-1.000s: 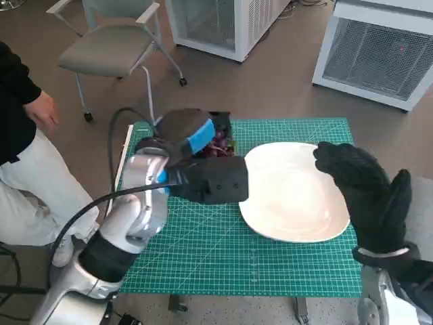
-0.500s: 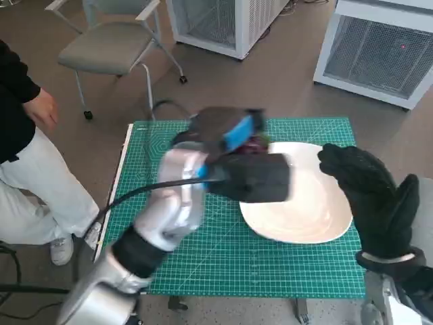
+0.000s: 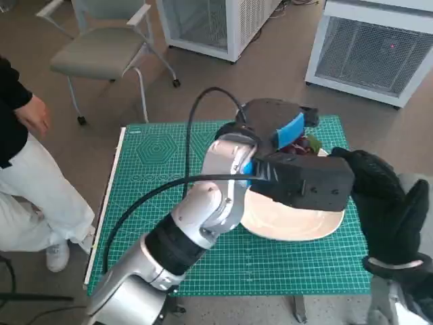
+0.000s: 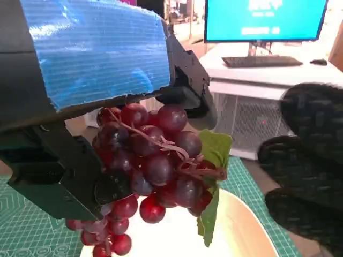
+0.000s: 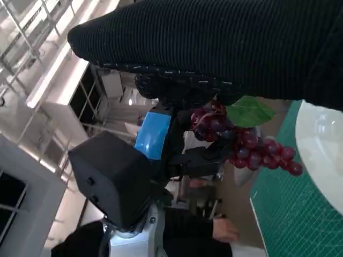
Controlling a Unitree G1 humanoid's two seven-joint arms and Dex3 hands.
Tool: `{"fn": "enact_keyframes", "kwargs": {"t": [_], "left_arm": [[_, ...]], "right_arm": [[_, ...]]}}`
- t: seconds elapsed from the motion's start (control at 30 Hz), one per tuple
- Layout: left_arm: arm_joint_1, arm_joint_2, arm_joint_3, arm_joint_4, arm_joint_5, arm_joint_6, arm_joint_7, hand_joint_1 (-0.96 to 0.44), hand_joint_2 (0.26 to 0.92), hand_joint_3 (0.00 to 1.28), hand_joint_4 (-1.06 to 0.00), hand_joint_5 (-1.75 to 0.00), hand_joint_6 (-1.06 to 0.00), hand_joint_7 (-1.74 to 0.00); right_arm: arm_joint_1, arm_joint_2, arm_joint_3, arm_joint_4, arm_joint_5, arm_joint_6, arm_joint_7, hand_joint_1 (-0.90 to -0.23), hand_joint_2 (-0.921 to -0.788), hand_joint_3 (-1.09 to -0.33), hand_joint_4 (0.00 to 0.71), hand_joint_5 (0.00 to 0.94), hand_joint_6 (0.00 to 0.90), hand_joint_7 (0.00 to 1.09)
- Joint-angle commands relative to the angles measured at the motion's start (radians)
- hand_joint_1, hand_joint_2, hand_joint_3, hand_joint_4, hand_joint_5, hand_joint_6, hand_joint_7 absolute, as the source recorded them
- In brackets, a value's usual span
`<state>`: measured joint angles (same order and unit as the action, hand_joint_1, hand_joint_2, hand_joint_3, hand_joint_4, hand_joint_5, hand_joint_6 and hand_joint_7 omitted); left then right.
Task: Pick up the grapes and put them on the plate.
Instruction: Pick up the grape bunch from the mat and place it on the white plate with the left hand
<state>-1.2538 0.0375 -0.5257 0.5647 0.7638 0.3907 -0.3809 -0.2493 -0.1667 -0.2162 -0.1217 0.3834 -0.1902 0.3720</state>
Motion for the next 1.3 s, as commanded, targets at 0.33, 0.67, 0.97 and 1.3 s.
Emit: {"fn": "enact_keyframes", "kwargs": {"t": [0.33, 0.67, 0.97, 1.3], "left_arm": [[-0.071, -0.057, -0.02, 0.104, -0.014, -0.066, 0.036, 0.38, 0.668, 0.79, -0.41, -1.66, -0.49, -0.33], [-0.069, -0.064, -0.028, 0.139, -0.018, -0.083, 0.053, 0.38, 0.671, 0.8, -0.4, -1.68, -0.42, -0.27], [-0.086, -0.068, -0.006, 0.201, -0.077, -0.112, -0.011, 0.4, 0.581, 0.87, -0.5, -1.61, -0.44, -0.22], [-0.116, -0.061, -0.012, 0.262, -0.119, -0.147, -0.074, 0.39, 0.617, 0.73, -0.57, -1.49, -0.4, -0.09]], "right_arm": [[0.044, -0.003, 0.002, -0.038, -0.025, 0.021, -0.048, -0.425, -0.921, -0.638, 0.403, 0.7, 0.168, 0.99], [0.042, 0.001, 0.008, -0.031, -0.026, 0.013, -0.052, -0.425, -0.921, -0.638, 0.403, 0.7, 0.168, 0.99], [0.043, 0.001, 0.007, -0.022, -0.02, 0.003, -0.043, -0.425, -0.921, -0.637, 0.404, 0.699, 0.17, 0.98], [0.044, 0.002, 0.007, -0.02, -0.017, -0.001, -0.042, -0.425, -0.921, -0.638, 0.403, 0.701, 0.169, 0.99]]}}
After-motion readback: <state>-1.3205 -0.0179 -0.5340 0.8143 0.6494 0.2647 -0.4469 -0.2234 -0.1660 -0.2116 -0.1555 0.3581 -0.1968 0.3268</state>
